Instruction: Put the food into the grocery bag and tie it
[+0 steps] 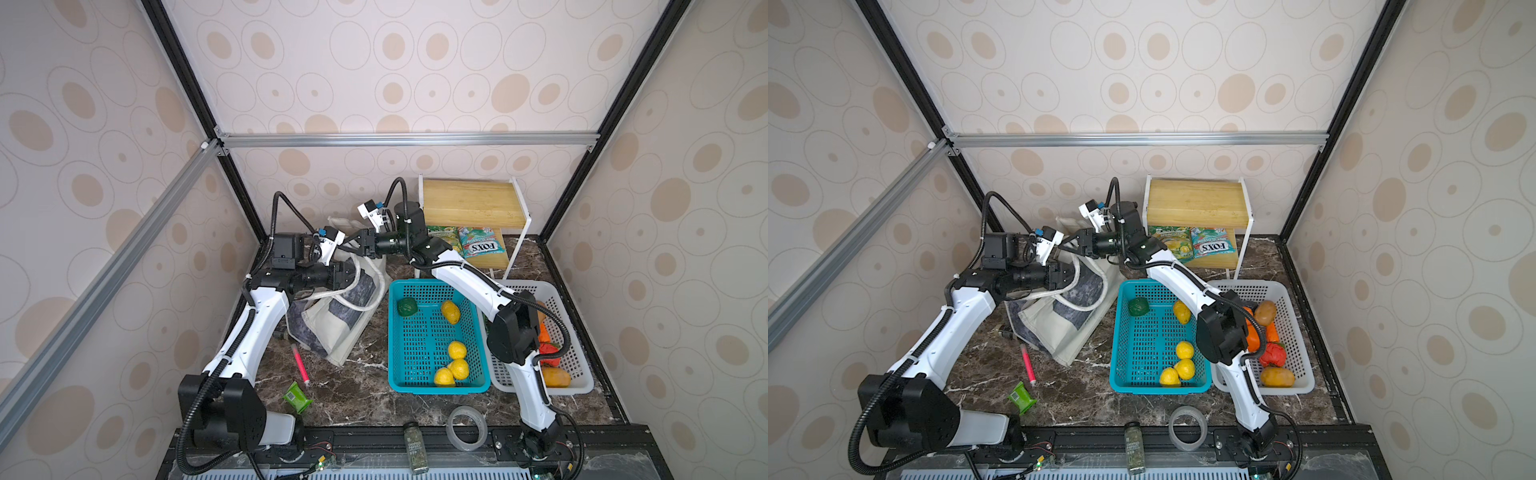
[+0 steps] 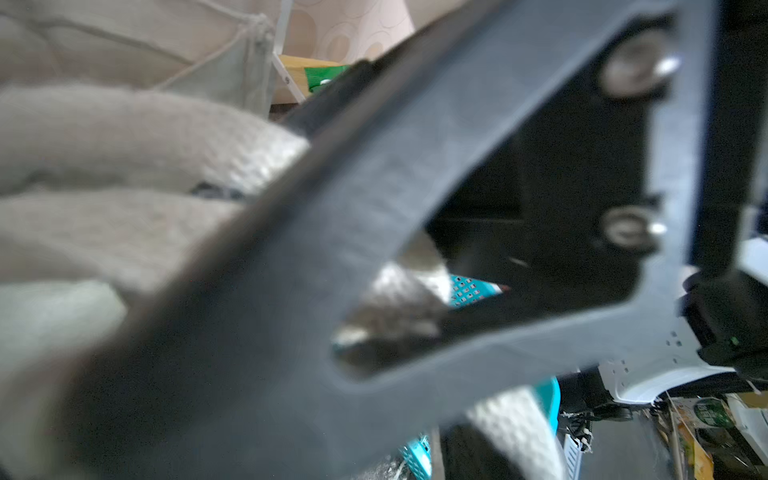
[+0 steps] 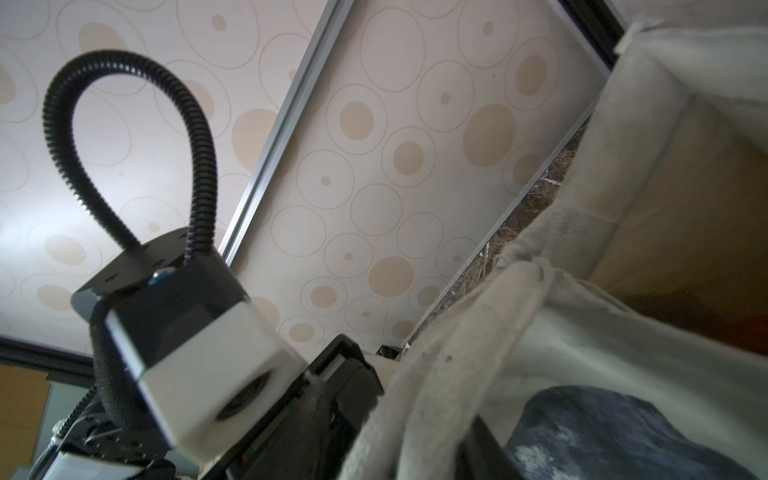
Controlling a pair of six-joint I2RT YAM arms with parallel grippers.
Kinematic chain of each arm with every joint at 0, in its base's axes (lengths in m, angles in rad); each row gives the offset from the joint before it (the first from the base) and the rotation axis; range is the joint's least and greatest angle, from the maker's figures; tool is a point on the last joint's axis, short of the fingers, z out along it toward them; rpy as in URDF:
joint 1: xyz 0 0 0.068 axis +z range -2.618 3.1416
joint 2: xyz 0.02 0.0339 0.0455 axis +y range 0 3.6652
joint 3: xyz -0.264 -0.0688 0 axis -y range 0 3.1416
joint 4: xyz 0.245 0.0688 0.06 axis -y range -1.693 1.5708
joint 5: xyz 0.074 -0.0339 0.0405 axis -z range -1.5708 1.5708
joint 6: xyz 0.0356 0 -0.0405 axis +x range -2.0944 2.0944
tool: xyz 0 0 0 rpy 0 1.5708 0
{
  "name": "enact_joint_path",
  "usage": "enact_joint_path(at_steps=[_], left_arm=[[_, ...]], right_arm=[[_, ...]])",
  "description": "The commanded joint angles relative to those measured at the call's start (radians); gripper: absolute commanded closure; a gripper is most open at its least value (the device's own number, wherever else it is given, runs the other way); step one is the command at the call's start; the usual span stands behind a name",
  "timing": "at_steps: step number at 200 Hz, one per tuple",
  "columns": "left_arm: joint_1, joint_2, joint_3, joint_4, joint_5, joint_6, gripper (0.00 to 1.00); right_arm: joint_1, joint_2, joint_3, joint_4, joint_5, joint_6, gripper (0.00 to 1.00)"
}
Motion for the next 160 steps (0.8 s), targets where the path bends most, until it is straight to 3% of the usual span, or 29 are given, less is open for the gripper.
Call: enact_joint_path(at_steps=[1,35,57,86,120,138,160], left_arm=[[-0.013,-0.051,-0.037,0.178,0.105,-0.109,0.53],[-0.037,-0.113,-0.166,0.435,0.026,-0.251,0.49],[-0.058,-0.11,-0.191,0.473,-0.059,-0.251,0.47],[-0.077,-0.11,-0.278,0.743,-0.011,-0.403,0.45],[-0.094,-0.13,-0.308,0.815,-0.133,-0.458,0.45],[-0.094,-0.116,-0.363,1.006,-0.064,-0.61,0.46],[-0.095,-0.118,-0.391,1.083,-0.035,-0.664,0.46]], right_arm=[[-0.013,-0.078,-0.03,-0.073,0.111,-0.043,0.48],[-0.015,-0.118,-0.126,0.111,0.15,0.085,0.47],[0.011,-0.092,-0.097,0.172,0.149,0.141,0.47],[0.049,-0.041,-0.009,0.114,0.148,0.127,0.46],[0.061,-0.038,-0.079,0.261,0.17,0.236,0.46],[0.073,-0.036,-0.088,0.266,0.192,0.219,0.46],[0.065,-0.033,-0.082,0.253,0.196,0.209,0.46]])
